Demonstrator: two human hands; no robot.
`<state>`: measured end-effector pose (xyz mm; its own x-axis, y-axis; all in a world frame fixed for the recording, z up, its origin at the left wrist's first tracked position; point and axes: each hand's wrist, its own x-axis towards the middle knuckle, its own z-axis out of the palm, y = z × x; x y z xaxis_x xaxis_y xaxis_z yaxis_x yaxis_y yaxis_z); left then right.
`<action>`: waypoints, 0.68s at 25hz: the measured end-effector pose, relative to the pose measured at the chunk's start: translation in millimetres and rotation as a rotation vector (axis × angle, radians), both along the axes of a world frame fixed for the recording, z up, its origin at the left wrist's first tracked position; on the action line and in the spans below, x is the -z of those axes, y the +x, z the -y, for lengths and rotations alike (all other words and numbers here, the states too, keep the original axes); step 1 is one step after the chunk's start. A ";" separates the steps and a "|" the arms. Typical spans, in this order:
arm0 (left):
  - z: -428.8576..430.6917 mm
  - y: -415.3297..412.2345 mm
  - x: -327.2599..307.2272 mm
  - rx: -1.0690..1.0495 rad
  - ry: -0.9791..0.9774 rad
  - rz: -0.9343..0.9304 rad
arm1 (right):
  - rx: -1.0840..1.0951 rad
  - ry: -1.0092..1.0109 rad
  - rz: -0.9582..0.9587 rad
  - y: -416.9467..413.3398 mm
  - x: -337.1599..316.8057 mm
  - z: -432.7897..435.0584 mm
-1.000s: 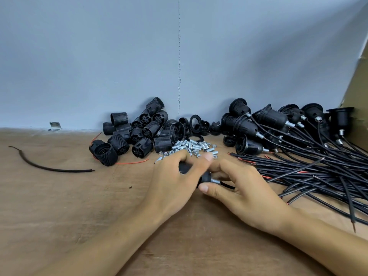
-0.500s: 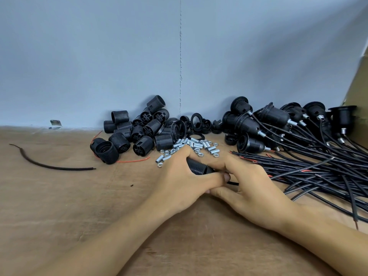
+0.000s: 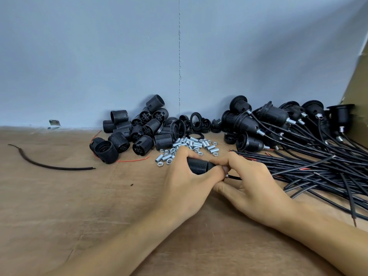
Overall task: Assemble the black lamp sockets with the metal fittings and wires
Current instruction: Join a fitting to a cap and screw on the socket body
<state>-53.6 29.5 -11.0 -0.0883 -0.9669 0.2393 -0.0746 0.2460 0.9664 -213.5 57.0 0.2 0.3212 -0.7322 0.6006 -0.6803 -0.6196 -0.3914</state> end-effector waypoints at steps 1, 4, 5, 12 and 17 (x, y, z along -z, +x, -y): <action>-1.5 -0.8 0.1 -0.002 -0.004 -0.005 | 0.002 -0.003 0.002 -0.2 -0.1 0.5; -6.0 -1.0 -1.0 -0.001 -0.024 -0.022 | 0.003 -0.017 0.004 -0.8 0.3 2.3; -5.9 -0.9 -1.0 0.001 -0.023 -0.023 | 0.011 -0.012 0.007 -0.9 0.6 2.7; 4.2 9.8 -0.7 0.073 -0.027 0.077 | 0.062 0.068 -0.018 -3.2 2.7 13.0; 17.1 30.9 -3.4 0.126 -0.091 0.317 | 0.164 0.100 -0.059 -9.0 1.8 19.9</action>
<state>-22.7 12.5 -7.6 -0.2893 -0.9197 0.2654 -0.3309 0.3562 0.8739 -222.5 37.1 -1.6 0.2257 -0.8326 0.5057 -0.7925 -0.4589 -0.4018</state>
